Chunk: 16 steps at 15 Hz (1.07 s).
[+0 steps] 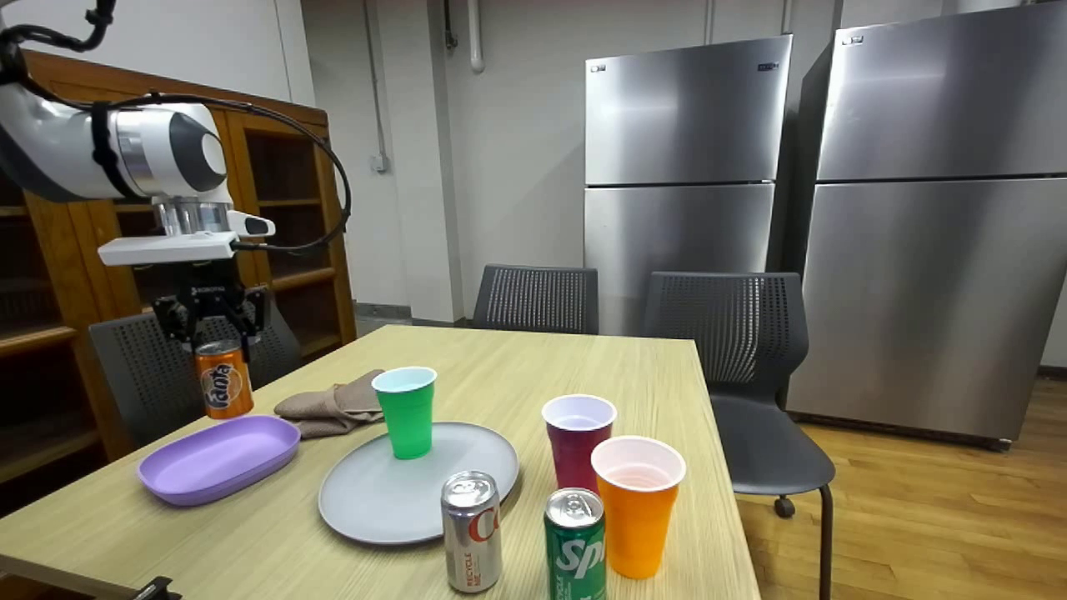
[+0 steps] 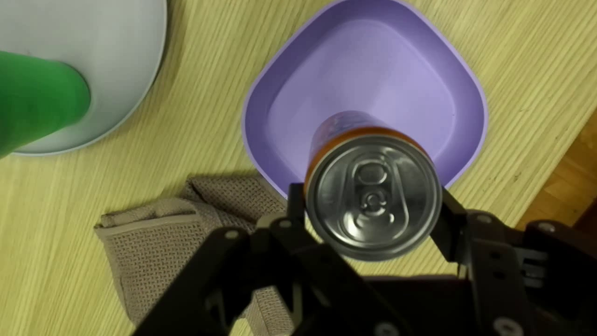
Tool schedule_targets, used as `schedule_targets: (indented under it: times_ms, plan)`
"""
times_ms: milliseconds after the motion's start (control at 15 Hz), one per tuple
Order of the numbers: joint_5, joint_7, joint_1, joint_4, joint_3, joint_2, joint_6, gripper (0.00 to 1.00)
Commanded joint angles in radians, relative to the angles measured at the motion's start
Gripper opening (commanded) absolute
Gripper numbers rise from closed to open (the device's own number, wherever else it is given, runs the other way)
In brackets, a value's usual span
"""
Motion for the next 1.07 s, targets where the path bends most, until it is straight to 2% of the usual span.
schedule_targets:
  times_ms: [0,1000]
  plan:
    - [-0.024,0.003,0.012,0.047,0.000,0.049,0.012,0.38]
    - [-0.020,0.012,0.043,0.225,-0.028,0.238,0.014,0.38]
